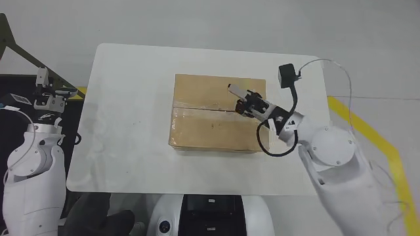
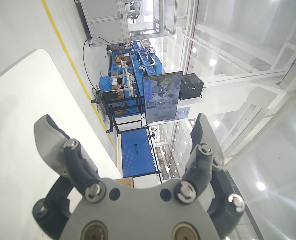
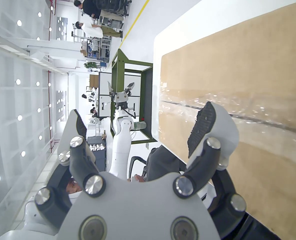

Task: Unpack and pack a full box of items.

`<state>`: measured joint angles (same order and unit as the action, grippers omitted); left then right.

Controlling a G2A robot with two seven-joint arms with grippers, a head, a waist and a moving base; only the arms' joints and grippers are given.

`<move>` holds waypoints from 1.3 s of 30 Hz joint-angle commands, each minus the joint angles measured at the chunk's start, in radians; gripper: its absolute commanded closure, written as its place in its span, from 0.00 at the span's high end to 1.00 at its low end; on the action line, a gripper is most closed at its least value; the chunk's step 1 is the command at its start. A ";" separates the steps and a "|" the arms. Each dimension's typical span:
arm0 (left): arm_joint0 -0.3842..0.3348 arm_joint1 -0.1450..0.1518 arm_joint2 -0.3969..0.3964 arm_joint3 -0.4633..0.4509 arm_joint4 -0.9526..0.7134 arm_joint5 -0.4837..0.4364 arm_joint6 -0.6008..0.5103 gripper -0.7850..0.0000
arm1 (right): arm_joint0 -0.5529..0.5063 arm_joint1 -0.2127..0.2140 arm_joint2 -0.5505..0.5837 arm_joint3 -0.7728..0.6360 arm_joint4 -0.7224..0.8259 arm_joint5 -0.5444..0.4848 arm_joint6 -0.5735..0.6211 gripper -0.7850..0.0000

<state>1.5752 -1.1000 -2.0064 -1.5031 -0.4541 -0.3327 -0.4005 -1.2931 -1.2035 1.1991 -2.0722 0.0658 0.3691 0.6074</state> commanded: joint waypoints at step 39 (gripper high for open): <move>0.000 0.000 0.000 0.000 0.000 0.000 0.000 1.00 | 0.657 -0.263 -0.615 0.783 0.297 -0.175 0.038 1.00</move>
<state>1.5752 -1.1000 -2.0064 -1.5031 -0.4541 -0.3327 -0.4005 -0.6354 -1.4654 0.5840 -1.2908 0.3649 0.1926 0.6448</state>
